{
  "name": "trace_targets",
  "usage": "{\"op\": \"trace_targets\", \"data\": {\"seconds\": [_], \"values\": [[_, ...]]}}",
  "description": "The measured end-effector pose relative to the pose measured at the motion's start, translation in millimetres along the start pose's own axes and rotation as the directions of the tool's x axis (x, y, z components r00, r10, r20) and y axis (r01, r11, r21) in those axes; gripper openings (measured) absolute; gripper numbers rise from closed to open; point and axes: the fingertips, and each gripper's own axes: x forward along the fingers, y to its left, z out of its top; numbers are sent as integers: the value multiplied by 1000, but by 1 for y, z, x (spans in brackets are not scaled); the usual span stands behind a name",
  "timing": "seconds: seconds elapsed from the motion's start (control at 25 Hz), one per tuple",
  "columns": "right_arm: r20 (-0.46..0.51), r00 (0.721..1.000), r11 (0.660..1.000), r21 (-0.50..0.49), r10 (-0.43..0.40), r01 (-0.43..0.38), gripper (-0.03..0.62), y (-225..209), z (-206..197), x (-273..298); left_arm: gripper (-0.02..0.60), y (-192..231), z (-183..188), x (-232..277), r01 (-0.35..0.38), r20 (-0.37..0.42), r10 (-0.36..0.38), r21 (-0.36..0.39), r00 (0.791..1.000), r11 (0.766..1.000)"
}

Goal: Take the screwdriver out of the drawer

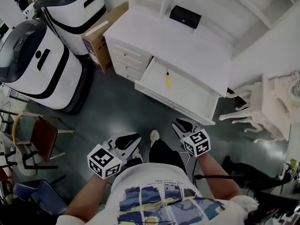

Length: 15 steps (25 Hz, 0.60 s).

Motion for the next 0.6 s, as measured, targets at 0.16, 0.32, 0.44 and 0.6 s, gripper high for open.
{"op": "trace_targets", "data": {"seconds": [0.16, 0.32, 0.44, 0.6], "values": [[-22, 999, 999, 24, -23, 23, 128, -56, 16, 44, 36, 32, 17, 15, -43, 3, 44, -29, 999, 999], [-81, 996, 999, 41, -32, 35, 140, -117, 22, 100, 40, 59, 41, 32, -94, -14, 93, -41, 996, 995], [-135, 990, 998, 44, -32, 38, 147, -157, 19, 143, 40, 78, 58, 50, -126, -34, 125, -42, 992, 991], [-210, 978, 997, 71, -20, 35, 149, -191, 2, 191, 38, 100, 76, 65, -191, -52, 188, -66, 981, 979]]}}
